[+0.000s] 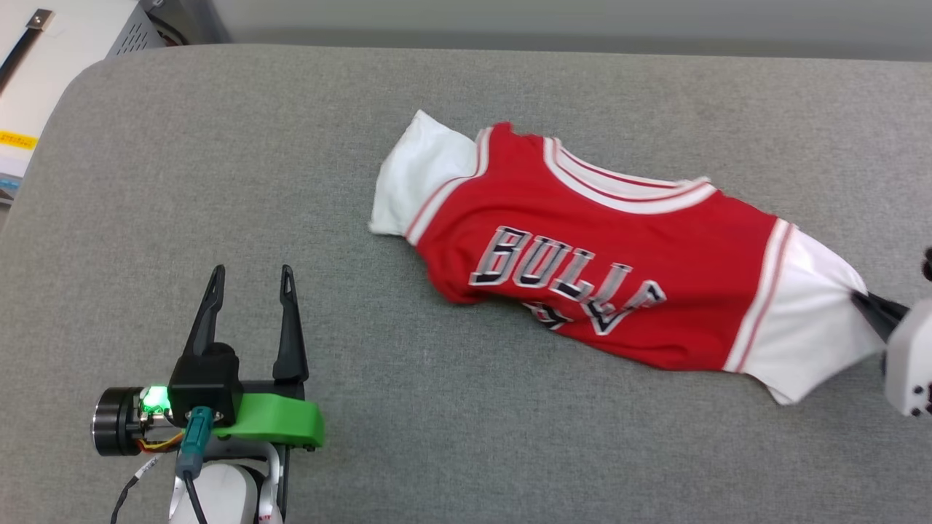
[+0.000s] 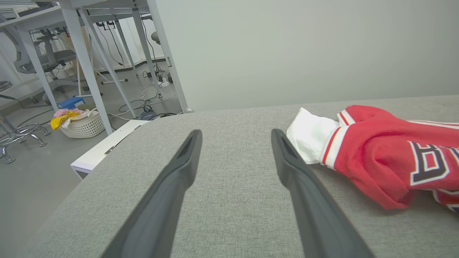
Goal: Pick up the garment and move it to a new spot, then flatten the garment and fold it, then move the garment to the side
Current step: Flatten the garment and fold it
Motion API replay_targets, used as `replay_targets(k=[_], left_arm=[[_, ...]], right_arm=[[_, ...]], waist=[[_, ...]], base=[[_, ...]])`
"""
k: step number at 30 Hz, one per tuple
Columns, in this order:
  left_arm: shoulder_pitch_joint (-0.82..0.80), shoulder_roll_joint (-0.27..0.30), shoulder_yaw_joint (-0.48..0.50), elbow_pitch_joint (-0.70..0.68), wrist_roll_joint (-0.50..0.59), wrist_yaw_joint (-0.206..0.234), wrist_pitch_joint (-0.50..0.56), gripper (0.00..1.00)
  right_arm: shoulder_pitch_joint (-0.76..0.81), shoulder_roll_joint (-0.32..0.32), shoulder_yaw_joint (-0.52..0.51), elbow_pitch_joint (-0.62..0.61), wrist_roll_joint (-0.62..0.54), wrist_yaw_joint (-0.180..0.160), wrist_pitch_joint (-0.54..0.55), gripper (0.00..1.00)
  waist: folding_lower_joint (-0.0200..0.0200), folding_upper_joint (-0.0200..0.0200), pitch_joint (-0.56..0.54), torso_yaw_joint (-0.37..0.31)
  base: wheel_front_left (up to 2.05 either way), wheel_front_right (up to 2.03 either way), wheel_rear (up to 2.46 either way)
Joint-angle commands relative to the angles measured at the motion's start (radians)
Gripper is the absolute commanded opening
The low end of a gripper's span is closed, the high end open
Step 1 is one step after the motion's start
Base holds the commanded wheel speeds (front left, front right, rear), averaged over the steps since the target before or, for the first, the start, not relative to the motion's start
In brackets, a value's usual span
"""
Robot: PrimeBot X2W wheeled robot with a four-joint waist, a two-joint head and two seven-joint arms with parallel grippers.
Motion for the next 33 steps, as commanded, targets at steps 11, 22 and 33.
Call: replay_targets(k=[11, 22, 33], left_arm=[[0.039, -0.023, 0.018, 0.01, 0.027, -0.027, -0.006, 1.0], [0.041, -0.013, 0.053, 0.015, 0.027, -0.049, -0.006, 1.0], [-0.215, 0.087, 0.073, 0.097, -0.029, -0.214, -0.003, 1.0]], right_arm=[[0.151, 0.048, -0.164, 0.139, -0.065, -0.001, 0.011, 0.0], [0.15, 0.188, -0.429, 0.017, -0.312, -0.001, -0.298, 1.0], [0.272, 0.462, -0.569, -0.347, -0.551, -0.001, -0.384, 1.0]], waist=[[0.0, -0.0001, -0.037, 0.004], [0.0, -0.0001, -0.068, -0.031], [0.0, -0.0001, -0.028, -0.089]], base=[[0.0, 0.0, 0.0], [0.0, 0.0, 0.0], [0.0, 0.0, 0.0]])
